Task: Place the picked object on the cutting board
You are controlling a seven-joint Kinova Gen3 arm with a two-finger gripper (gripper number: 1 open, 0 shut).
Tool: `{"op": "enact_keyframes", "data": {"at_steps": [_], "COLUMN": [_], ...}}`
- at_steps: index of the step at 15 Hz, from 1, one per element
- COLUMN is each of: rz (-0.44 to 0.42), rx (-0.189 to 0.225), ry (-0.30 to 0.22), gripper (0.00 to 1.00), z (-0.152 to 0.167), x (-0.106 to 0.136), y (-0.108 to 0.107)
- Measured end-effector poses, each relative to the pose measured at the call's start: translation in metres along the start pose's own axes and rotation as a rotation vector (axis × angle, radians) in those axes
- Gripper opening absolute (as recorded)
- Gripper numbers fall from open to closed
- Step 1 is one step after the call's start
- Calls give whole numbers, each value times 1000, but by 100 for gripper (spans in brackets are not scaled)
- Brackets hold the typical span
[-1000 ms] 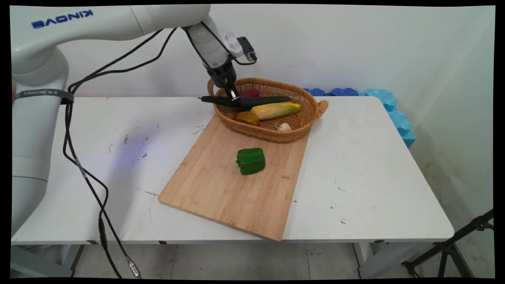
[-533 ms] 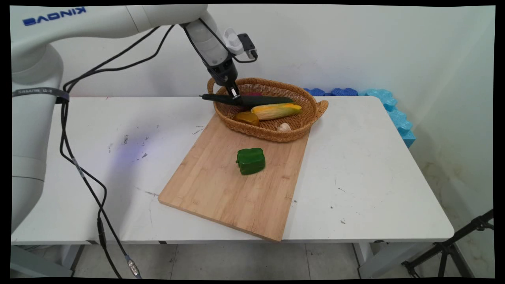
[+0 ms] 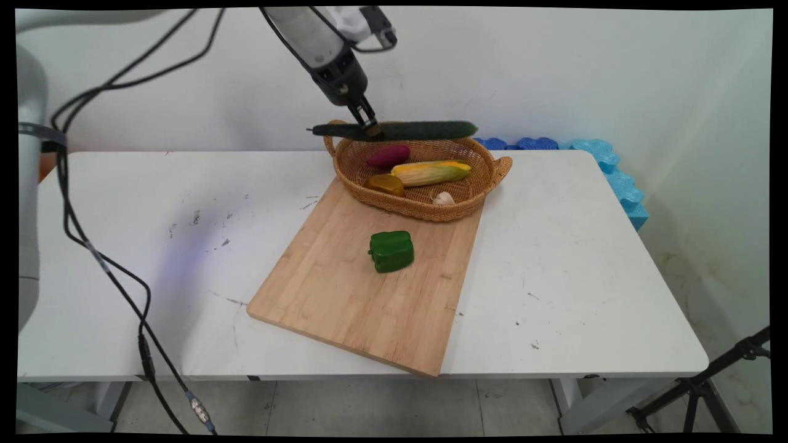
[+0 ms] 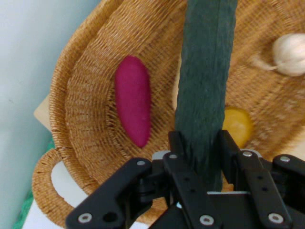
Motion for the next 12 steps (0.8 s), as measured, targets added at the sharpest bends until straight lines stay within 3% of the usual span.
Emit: {"op": "enact_keyframes", "data": {"at_steps": [4, 12], "rz": [-9, 7], "rx": [-72, -186], "ry": [55, 70], "gripper": [0, 0], "z": [-63, -119], "x": [-12, -54], "y": [21, 50]}}
